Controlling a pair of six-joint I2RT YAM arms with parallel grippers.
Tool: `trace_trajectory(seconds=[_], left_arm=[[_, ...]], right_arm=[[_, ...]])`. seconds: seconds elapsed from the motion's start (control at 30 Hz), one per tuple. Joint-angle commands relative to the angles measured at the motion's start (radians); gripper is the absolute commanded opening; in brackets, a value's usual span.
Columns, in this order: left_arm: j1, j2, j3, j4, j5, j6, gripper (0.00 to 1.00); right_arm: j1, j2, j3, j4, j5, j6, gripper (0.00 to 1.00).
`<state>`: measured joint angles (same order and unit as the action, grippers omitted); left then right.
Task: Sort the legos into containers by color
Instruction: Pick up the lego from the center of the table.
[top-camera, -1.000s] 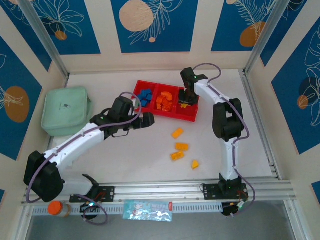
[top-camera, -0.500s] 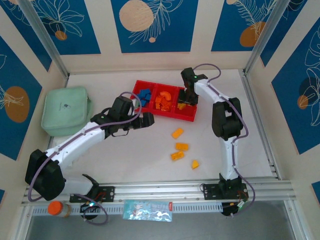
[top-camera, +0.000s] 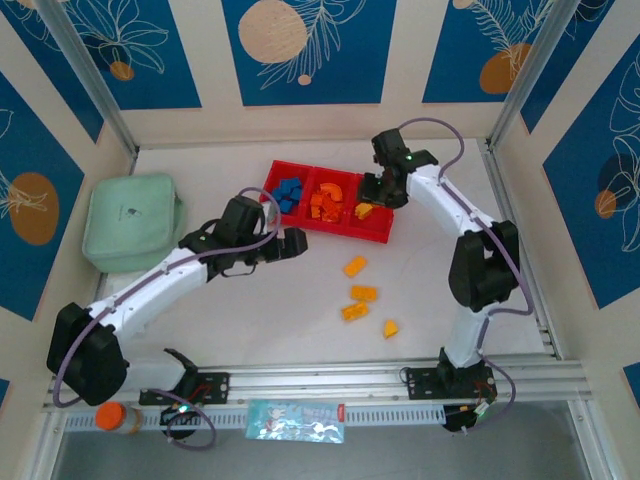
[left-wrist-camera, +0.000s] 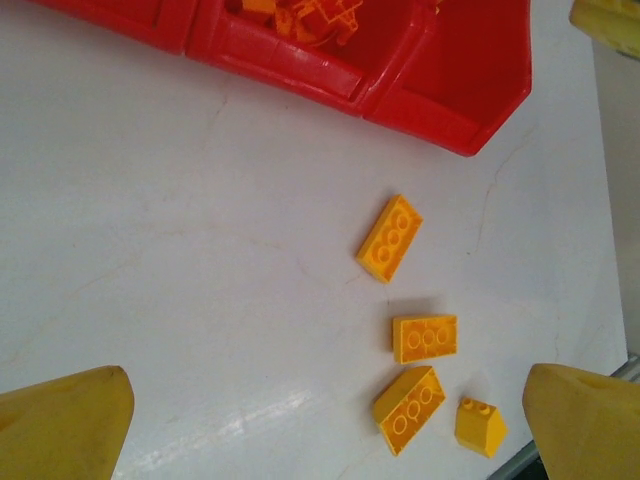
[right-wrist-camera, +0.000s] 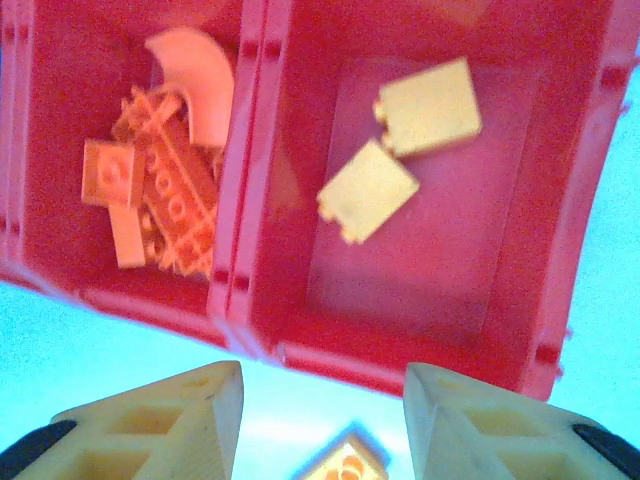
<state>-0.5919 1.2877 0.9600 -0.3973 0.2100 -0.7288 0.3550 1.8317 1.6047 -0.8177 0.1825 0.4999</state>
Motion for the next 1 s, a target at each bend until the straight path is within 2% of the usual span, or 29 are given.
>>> trace_trajectory(seconds=[0.0, 0.13, 0.43, 0.73, 0.97], left_arm=[[0.0, -0.035, -0.049, 0.031, 0.034, -0.035, 0.99], [-0.014, -0.044, -0.09, 0.05, 0.034, -0.054, 0.99], [-0.069, -0.036, -0.106, 0.101, 0.02, -0.088, 0.99], [-0.106, -0.013, -0.11, 0.129, 0.011, -0.101, 0.99], [-0.118, 0.01, -0.105, 0.147, 0.012, -0.11, 0.99]], right_arm=[[0.04, -0.07, -0.096, -0.023, -0.011, 0.023, 0.48], [0.101, -0.128, -0.217, -0.027, 0.038, 0.1, 0.52], [0.209, -0.129, -0.384, 0.031, 0.081, 0.314, 0.61], [0.243, -0.044, -0.392, 0.111, 0.078, 0.403, 0.67], [0.248, 0.024, -0.353, 0.094, 0.105, 0.437, 0.72]])
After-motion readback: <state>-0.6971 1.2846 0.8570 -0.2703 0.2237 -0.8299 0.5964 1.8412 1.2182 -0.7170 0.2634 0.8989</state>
